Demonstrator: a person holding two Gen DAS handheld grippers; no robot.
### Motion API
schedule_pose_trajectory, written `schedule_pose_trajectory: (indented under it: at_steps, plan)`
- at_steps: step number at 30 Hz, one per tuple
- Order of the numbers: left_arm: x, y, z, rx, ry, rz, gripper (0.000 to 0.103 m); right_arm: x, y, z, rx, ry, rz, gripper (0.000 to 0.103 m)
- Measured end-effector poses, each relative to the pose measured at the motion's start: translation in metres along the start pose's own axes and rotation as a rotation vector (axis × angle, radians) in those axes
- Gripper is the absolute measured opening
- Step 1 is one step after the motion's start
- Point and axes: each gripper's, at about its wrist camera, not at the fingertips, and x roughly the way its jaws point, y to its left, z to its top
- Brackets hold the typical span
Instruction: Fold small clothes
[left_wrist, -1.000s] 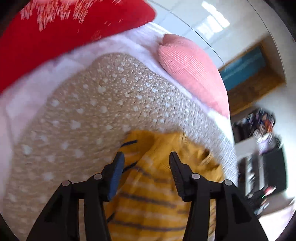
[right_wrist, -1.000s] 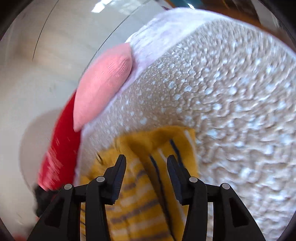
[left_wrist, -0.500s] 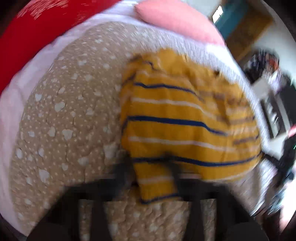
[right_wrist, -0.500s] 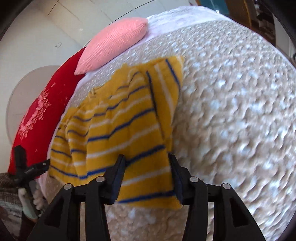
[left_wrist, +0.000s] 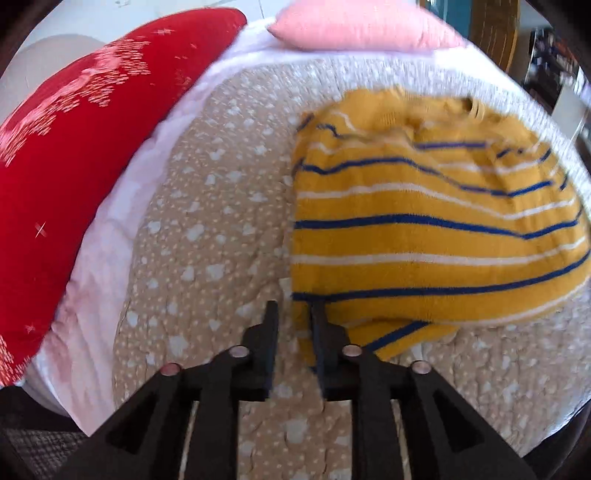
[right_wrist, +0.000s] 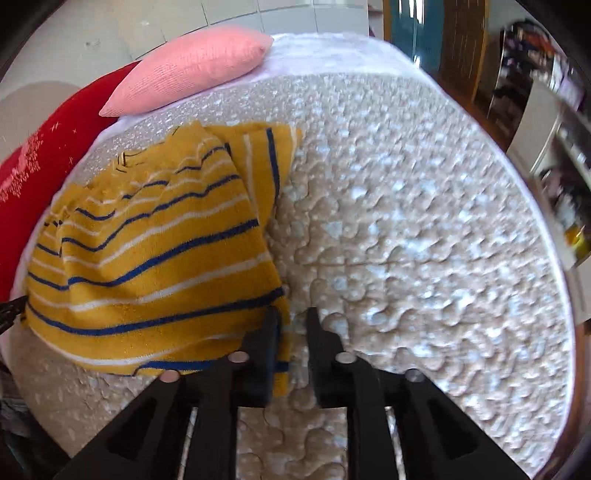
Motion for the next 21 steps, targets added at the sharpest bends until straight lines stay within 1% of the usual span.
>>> schedule_pose_trajectory:
  at_steps: [1,2,3,4,5,6,7,8,10,12,14,16,19,21]
  plan:
    - [-0.009,0.006,-0.003,-0.02,-0.025,-0.02,0.029,-0.01,-0.001,0.001,-0.001,-0.019,-0.007,0.027]
    - [-0.02,0.013,-0.007,-0.042,-0.052,-0.028,0.03,-0.021,-0.003,0.002,-0.001,-0.044,-0.03,0.027]
    - [-0.031,0.02,-0.01,-0.069,-0.089,-0.016,0.031,-0.029,-0.004,0.003,0.0,-0.062,-0.043,0.027]
    - [-0.04,0.025,-0.012,-0.094,-0.125,-0.007,0.035,-0.042,-0.004,0.005,0.003,-0.092,-0.045,0.029]
    - [-0.048,0.031,-0.014,-0.125,-0.16,-0.013,0.044,-0.052,-0.003,0.007,0.007,-0.116,-0.034,0.029]
    - [-0.055,0.037,-0.015,-0.176,-0.196,-0.034,0.051,-0.064,0.002,0.009,0.011,-0.147,-0.003,0.029]
    - [-0.059,0.042,-0.014,-0.231,-0.225,-0.058,0.062,-0.068,0.011,0.014,0.011,-0.16,0.02,0.029]
    - [-0.06,0.047,-0.012,-0.288,-0.252,-0.089,0.065,-0.072,0.022,0.018,0.007,-0.171,0.054,0.029]
    - [-0.054,0.05,-0.007,-0.377,-0.288,-0.156,0.065,-0.071,0.047,0.023,-0.012,-0.169,0.107,0.029]
    - [-0.038,0.049,0.0,-0.443,-0.292,-0.2,0.065,-0.061,0.076,0.027,-0.04,-0.139,0.139,0.029]
    - [-0.023,0.049,0.001,-0.486,-0.291,-0.249,0.065,-0.05,0.112,0.03,-0.08,-0.109,0.156,0.029]
    - [-0.008,0.052,0.001,-0.511,-0.299,-0.266,0.065,-0.033,0.149,0.039,-0.13,-0.093,0.171,0.029]
    - [0.012,0.066,-0.007,-0.545,-0.321,-0.301,0.065,-0.006,0.192,0.053,-0.167,-0.059,0.192,0.029]
    - [0.024,0.078,-0.012,-0.575,-0.297,-0.352,0.065,0.021,0.217,0.062,-0.181,-0.024,0.19,0.029]
